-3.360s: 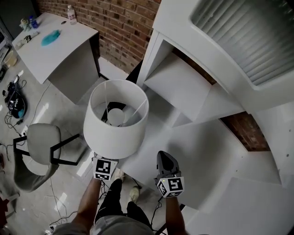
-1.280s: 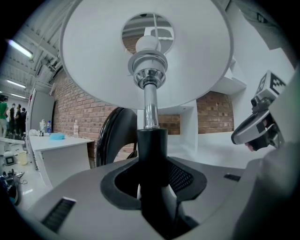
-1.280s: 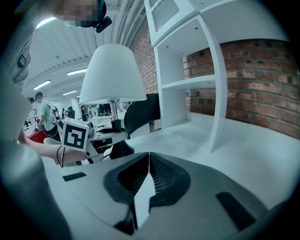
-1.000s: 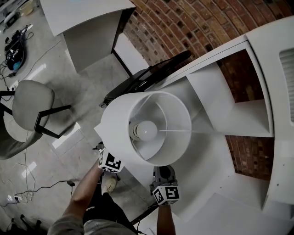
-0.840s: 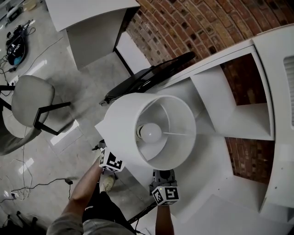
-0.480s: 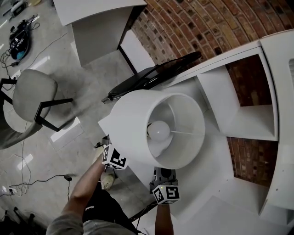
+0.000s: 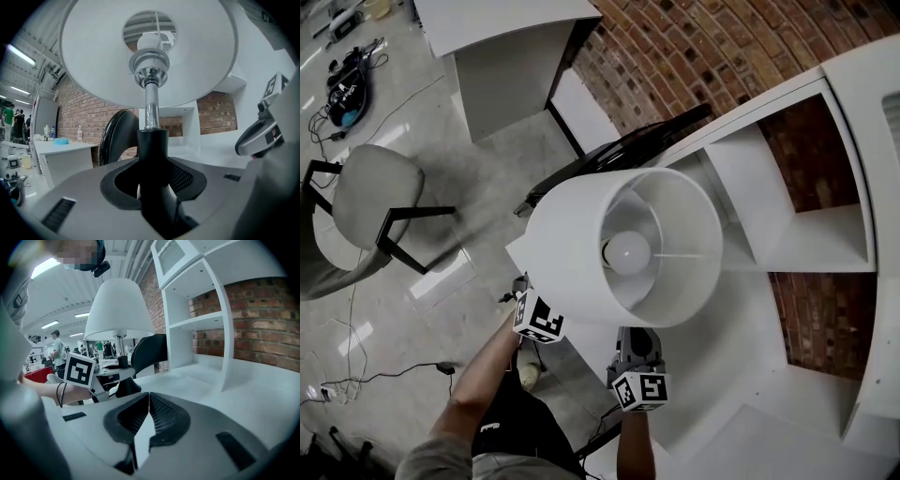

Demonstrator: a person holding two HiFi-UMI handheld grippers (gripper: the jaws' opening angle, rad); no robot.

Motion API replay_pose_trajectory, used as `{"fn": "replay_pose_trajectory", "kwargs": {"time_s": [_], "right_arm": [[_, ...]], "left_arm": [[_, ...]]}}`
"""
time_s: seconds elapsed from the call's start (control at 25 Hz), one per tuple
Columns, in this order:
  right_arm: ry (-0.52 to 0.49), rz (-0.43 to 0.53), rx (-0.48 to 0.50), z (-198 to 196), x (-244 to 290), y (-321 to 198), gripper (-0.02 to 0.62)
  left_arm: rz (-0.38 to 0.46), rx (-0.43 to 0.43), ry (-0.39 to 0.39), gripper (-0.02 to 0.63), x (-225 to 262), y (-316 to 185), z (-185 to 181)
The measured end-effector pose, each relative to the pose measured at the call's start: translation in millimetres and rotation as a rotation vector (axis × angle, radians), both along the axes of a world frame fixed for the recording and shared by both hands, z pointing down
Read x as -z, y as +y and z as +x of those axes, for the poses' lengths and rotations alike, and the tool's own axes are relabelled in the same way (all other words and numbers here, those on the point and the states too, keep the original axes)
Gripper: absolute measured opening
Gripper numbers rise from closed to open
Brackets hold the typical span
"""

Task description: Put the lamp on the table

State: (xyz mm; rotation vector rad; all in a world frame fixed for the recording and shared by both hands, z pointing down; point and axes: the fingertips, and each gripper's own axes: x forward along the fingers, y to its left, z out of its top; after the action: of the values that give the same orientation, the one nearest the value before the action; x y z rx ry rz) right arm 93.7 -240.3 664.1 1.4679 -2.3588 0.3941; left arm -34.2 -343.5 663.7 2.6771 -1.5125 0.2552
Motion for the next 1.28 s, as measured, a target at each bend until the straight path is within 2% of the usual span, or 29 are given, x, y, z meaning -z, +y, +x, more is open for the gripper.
{"fn": "replay_pose_trajectory", "kwargs": {"time_s": [0.36,1.0,1.16,1.28], "right_arm": [[-0.017,0.046,0.017,-4,-1,2,0.023],[-0.035,0.091,0.025,-3,6,11,0.025],[-0.034,0.094,0.027,-2,7,16,0.024],[-0.038,0.094,0.024,-1,9,19,0.025]], "left_arm": [[0.026,0.007,-0.025,0.150,1,3,4],[-0.017,0.028,-0.012,0.152,-10,3,3],[0.001,0.043,-0.025,0.152,-5,3,2],[0.046,0.048,-0.007,0.152,4,7,-2]]}}
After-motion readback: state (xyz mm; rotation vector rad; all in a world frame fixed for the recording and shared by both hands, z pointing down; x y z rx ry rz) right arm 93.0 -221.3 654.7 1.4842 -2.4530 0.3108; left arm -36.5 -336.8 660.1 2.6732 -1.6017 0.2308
